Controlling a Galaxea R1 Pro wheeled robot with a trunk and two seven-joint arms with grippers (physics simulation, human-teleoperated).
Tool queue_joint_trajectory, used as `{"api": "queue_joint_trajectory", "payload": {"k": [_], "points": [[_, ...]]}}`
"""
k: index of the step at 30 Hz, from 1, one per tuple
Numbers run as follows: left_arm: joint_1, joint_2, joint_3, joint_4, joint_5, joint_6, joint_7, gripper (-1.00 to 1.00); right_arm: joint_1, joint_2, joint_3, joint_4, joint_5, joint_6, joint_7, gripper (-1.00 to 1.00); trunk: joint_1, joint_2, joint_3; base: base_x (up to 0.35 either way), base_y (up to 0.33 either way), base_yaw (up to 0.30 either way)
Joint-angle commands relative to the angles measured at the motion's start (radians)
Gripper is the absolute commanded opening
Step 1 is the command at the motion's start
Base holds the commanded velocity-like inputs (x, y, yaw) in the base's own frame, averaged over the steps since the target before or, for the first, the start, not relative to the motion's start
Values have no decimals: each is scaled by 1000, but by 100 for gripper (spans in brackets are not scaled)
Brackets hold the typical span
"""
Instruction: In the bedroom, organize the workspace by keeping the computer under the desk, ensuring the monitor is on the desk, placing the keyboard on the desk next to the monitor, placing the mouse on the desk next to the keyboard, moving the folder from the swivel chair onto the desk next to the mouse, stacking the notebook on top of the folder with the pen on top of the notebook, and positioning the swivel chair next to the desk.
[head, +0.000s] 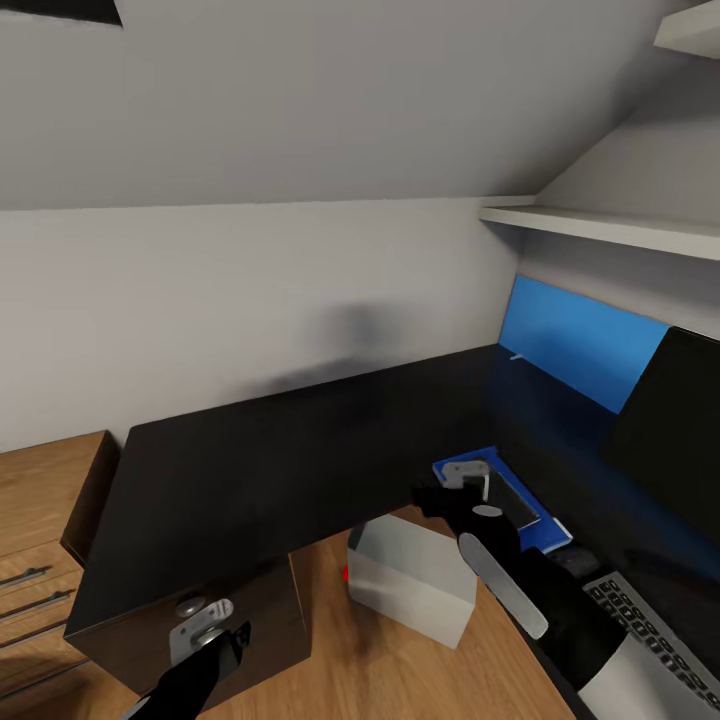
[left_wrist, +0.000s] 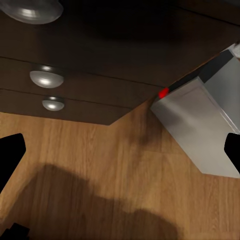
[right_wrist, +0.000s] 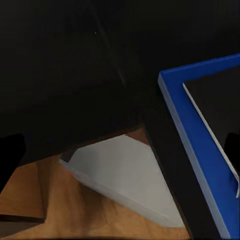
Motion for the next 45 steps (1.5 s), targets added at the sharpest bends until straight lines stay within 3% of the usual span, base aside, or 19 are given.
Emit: {"api": "queue_joint_trajectory", "payload": {"k": [1, 4, 21, 27, 35, 45], "points": [[-1, 1, -2, -2, 3, 3, 7, 100, 0, 1, 9, -5, -9, 2, -11, 100, 0, -1, -1, 0, 0, 0], [-1, 1, -1, -2, 3, 3, 7, 100, 3, 25, 27, -14, -11, 7, -15, 100, 0, -1, -1, 0, 0, 0], [-1, 1, -1, -2, 3, 3, 4, 100, 3, 30, 34, -19, -12, 16, -12, 100, 0, -1, -1, 0, 0, 0], [-1, 1, -2, -2, 3, 3, 0, 100, 3, 37, 36, -15, -12, 14, -13, 100, 0, -1, -1, -20, 0, 241], [-1, 1, -2, -2, 3, 3, 0, 100, 3, 38, 36, -15, -12, 14, -13, 100, 0, -1, -1, -242, 0, 241], [-1, 1, -2, -2, 3, 3, 0, 100, 3, 39, 36, -15, -12, 14, -13, 100, 0, -1, -1, -326, 0, 45]]}}
